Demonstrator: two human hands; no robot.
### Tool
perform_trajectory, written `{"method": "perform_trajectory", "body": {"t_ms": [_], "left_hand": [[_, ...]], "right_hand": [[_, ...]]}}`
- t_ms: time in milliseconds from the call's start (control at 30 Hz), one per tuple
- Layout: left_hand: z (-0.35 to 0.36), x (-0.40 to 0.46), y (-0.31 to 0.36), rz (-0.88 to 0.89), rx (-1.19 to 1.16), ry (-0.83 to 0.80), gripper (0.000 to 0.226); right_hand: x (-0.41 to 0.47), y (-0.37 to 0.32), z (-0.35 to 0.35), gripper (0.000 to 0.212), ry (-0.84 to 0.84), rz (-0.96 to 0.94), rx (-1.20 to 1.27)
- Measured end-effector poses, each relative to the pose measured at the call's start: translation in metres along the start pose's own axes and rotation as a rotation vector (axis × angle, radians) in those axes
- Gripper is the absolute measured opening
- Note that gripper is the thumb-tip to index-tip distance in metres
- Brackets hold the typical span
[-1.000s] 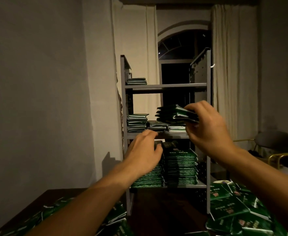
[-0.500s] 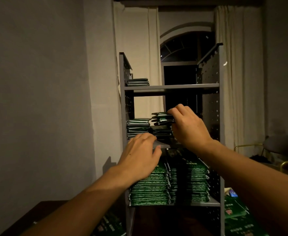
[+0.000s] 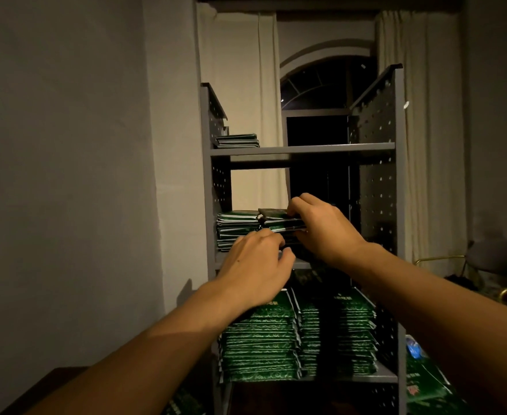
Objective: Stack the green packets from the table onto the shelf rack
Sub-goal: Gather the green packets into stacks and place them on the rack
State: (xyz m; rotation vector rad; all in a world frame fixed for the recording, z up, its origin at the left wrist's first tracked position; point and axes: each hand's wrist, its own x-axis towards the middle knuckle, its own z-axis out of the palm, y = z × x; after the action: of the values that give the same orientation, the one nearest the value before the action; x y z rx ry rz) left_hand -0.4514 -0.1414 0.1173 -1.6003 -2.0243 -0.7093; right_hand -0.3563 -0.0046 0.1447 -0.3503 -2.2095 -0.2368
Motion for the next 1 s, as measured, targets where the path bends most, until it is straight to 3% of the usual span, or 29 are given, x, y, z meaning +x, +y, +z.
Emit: {"method": "perform_trajectory", "body": {"t_ms": [300, 533, 767, 1000], "left_hand": [[0.002, 0.025, -0.002, -0.083, 0.057, -0.032, 0.033], [0.006, 0.024, -0.005, -0.128, 0.058, 0.005, 0.026], [-0.010, -0.009, 0.000, -0.120, -0.038, 0.110, 0.019], [-0.033, -0.063, 0.022, -0.105, -0.038, 0.025, 0.020]], "right_hand": [[0.012, 0.007, 0.002, 0.026, -0.013, 0.001, -0.056], [0.007, 0.004, -0.002, 0.046, -0.043, -0.003, -0.032], [-0.033, -0.008, -0.037, 0.021, -0.061, 0.114, 0.084], [-0.077, -0.041, -0.074, 0.012, -0.211, 0.185, 0.143]]}}
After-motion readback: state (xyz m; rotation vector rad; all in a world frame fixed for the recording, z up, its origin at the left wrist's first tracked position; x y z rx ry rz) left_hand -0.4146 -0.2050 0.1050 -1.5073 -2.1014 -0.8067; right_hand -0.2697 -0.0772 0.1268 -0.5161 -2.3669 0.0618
